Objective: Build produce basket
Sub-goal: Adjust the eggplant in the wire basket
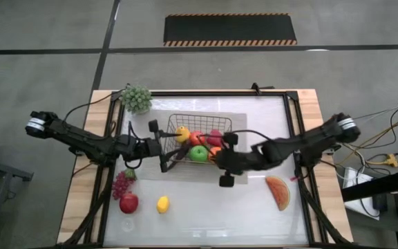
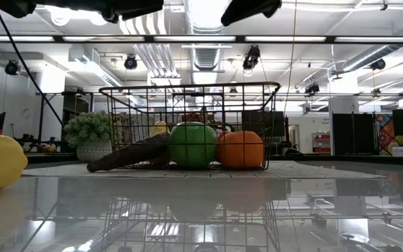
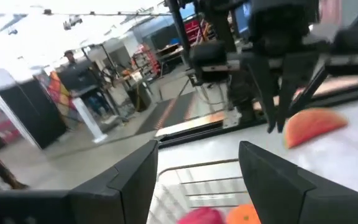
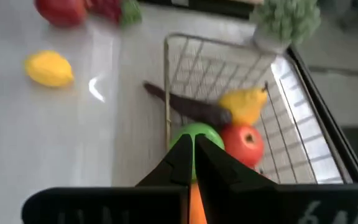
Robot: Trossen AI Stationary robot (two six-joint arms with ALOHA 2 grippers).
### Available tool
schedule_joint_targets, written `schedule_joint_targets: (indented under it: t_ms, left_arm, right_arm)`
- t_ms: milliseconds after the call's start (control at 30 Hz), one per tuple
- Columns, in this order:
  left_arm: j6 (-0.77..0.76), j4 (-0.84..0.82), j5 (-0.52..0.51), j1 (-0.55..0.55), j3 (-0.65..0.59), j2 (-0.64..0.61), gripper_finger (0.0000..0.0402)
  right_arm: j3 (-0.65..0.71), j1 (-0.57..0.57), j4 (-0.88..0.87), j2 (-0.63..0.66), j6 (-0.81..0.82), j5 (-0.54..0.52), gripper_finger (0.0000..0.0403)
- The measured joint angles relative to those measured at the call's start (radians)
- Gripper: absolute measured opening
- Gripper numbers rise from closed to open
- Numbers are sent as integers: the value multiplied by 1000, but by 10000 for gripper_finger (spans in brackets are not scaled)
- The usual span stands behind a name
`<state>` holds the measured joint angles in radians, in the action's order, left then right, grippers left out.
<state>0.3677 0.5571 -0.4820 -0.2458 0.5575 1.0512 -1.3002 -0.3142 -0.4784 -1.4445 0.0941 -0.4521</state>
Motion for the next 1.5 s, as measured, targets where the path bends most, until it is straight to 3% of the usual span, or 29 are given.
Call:
schedule_joint_targets:
  t_ms: [200, 333, 433, 600, 767, 1200, 1500]
  left_arm:
    - [-230, -175, -15, -46, 51, 6, 207]
    - [-455, -495, -103, -22, 184, 38, 198]
    - [-607, -757, -100, 17, 319, 106, 187]
    - [-740, -1095, -9, 97, 551, 280, 176]
    - [-756, -1287, 103, 170, 704, 438, 175]
    - [-834, -1378, 230, 281, 733, 574, 175]
    - [-833, -1366, 230, 307, 730, 645, 175]
  right_arm:
    - [244, -61, 308, 114, -58, -20, 9]
    - [346, -67, 383, 174, -57, -23, 9]
    - [399, -68, 419, 212, -41, -23, 9]
    - [469, -77, 461, 241, -39, -22, 9]
    - [504, -88, 466, 248, -35, -20, 9]
    - [518, -96, 463, 248, -61, -20, 9]
    - [518, -96, 468, 248, -60, -20, 9]
